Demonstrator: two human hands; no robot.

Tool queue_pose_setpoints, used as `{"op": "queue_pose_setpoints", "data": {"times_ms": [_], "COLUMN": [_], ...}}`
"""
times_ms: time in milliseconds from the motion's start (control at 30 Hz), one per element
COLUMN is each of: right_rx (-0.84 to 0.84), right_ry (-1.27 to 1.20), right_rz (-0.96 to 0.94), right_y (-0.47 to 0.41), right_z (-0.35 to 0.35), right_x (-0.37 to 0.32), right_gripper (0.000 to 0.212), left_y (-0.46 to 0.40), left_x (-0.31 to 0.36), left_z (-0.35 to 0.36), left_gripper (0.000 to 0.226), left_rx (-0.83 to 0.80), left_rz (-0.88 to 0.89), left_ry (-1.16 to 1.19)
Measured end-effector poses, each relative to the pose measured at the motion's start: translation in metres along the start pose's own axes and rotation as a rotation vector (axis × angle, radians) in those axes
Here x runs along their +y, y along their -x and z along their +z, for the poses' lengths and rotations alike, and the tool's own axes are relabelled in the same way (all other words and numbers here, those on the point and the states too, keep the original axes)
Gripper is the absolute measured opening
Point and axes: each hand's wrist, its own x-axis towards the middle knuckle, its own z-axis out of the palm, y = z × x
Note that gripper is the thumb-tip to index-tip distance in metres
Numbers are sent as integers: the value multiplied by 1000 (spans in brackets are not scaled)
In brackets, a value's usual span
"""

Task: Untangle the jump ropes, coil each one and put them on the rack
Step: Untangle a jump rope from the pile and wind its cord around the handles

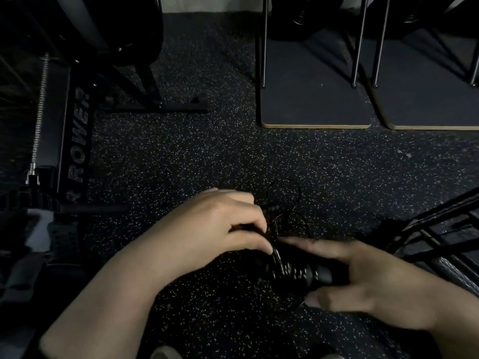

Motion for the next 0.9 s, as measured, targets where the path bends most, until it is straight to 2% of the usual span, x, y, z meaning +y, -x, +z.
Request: {"op": "queue_pose_setpoints", "data": {"times_ms": [67,133,200,267,333,433,500,533,567,667,767,833,900], "right_rx": [-94,-18,100,169,260,403,481,526,560,566,527,532,587], "right_ry": [-215,-340,-484,-653,-719,-721,-720,-744,-758,-671,-463,-332,-425], "right_rz": [-152,-324,-447,-525,-521,-426,-366,-329,-295,-273,-266,-243,-251], "right_y": [3,2,-6,-12,-16,-16,-16,-16,-16,-15,-9,-9,-13], "right_z": [0,7,17,22,19,19,22,22,23,22,19,19,24], "right_x": [-2,3,6,5,4,0,-6,-8,-9,-12,-10,-9,-9], "right_gripper": [67,64,56,51,58,65,46,38,40,49,58,73,79], "left_y": [0,-2,-5,-8,-10,-11,-12,-12,-12,-11,-10,-10,-12], "left_x": [-4,1,13,25,31,33,35,37,39,36,36,41,46], "left_z": [3,10,19,26,26,21,21,21,22,25,27,29,32], "left_gripper": [25,14,26,37,32,23,21,19,16,26,31,32,33], "left_rx": [66,110,159,145,114,170,209,217,220,224,185,148,142], "left_rz": [1,28,6,-101,-226,-309,-338,-347,-350,-357,-348,-340,-343], "left_ry": [266,571,742,886,1064,1258,1347,1356,1336,1082,923,887,904]}}
